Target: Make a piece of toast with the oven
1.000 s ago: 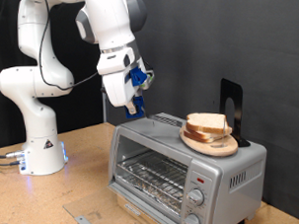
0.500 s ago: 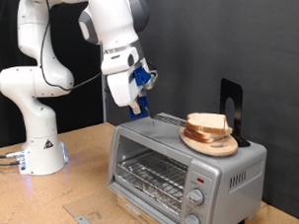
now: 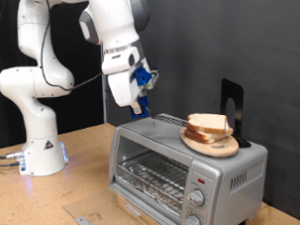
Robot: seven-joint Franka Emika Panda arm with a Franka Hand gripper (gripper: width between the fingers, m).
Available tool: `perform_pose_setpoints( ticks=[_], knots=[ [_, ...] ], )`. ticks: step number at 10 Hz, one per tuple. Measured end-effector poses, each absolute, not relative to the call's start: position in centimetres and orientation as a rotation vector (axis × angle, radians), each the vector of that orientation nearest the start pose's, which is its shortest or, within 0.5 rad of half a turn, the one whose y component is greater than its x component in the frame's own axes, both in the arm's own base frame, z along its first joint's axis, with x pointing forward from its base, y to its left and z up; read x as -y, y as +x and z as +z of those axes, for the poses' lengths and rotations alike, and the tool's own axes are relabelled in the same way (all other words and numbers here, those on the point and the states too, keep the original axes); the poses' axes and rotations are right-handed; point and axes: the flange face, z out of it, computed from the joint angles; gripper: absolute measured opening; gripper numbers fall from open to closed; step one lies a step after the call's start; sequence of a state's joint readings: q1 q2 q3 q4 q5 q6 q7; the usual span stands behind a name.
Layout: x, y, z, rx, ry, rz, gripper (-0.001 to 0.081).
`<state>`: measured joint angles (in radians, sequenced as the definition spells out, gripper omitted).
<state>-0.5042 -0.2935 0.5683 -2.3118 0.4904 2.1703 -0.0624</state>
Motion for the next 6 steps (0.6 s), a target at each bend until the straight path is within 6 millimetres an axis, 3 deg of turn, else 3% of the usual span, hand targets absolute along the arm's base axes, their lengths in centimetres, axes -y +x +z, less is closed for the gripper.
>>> perform_pose_setpoints(
  ticks=[6],
  knots=[
    [-6.42, 48.30, 45.15, -0.219, -2.857, -0.171, 0.0479]
  ],
)
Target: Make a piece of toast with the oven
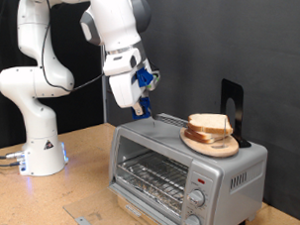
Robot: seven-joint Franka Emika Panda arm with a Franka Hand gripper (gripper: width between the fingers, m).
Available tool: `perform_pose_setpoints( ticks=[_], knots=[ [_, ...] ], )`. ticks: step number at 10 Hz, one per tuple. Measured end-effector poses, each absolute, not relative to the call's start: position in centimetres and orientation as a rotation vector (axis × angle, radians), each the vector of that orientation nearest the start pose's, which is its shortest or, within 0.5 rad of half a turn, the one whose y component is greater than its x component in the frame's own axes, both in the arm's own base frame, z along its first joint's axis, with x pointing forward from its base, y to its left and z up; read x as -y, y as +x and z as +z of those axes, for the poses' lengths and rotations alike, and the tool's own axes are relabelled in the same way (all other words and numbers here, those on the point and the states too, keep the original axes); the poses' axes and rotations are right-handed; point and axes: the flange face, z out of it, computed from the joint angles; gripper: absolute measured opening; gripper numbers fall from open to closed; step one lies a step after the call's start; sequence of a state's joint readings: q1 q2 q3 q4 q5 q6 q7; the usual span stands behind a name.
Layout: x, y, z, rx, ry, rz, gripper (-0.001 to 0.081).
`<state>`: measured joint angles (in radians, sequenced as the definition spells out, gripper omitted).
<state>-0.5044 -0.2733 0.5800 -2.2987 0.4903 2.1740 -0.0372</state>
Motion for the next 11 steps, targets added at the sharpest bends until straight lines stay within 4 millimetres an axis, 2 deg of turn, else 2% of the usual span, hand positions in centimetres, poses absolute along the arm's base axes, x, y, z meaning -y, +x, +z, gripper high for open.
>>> perform_pose_setpoints(
  ticks=[7, 11],
  knots=[
    [-7.4, 50.2, 44.2, -0.278, -2.840, -0.119, 0.0479],
    [-7.9, 52.3, 44.4, -0.293, -2.837, -0.152, 0.0479]
  ],
)
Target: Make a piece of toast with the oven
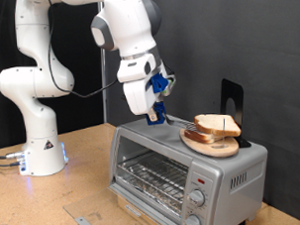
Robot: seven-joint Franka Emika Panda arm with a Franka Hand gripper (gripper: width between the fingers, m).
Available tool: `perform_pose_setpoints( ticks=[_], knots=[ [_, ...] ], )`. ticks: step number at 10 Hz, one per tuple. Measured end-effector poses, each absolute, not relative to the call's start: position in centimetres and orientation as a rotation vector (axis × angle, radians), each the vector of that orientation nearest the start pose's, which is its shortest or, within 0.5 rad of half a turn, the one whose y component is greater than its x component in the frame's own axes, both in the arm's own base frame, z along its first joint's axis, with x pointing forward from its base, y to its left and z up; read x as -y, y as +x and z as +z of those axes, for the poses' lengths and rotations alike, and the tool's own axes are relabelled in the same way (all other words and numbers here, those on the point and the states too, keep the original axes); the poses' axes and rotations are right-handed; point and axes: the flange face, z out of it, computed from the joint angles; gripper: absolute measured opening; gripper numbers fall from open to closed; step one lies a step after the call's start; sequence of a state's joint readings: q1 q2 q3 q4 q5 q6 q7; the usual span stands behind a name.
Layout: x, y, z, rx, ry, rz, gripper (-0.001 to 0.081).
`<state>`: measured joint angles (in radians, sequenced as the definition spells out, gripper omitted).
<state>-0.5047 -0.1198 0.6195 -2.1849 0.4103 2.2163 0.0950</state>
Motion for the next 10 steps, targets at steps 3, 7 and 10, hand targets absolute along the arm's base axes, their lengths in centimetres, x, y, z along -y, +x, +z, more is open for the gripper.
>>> perform_pose_setpoints(
  ticks=[3, 7, 10],
  knots=[
    [-9.0, 53.2, 44.8, -0.248, -2.853, -0.164, 0.0479],
    [-11.4, 53.3, 44.7, -0.224, -2.860, -0.149, 0.0479],
    [-12.1, 53.3, 44.2, -0.247, -2.857, -0.128, 0.0479]
  ],
)
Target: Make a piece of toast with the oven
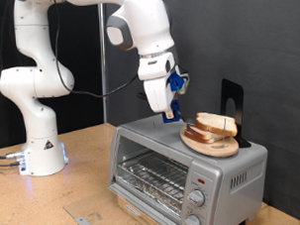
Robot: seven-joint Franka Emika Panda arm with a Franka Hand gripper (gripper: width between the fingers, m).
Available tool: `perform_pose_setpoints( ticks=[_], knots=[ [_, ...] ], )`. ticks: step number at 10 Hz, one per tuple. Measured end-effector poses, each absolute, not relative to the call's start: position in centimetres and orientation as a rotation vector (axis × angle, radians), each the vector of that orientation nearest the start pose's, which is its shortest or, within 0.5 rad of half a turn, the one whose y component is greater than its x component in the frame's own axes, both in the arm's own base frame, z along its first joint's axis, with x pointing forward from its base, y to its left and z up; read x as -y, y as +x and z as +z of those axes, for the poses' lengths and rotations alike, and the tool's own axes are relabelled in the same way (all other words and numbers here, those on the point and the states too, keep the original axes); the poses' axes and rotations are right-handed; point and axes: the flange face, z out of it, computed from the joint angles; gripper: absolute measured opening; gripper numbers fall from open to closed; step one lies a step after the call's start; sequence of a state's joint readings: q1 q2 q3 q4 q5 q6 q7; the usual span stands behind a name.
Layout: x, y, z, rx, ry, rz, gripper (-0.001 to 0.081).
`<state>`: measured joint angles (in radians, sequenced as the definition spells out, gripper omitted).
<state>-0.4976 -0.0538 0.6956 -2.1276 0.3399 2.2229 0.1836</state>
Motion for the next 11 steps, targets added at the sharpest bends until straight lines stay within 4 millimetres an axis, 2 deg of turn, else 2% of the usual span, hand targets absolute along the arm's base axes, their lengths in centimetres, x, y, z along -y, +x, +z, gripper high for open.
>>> perform_pose_setpoints(
  ticks=[6, 11],
  knots=[
    [-11.9, 55.4, 43.6, -0.299, -2.860, -0.147, 0.0479],
    [-13.8, 55.1, 43.7, -0.244, -2.860, -0.144, 0.0479]
  ],
)
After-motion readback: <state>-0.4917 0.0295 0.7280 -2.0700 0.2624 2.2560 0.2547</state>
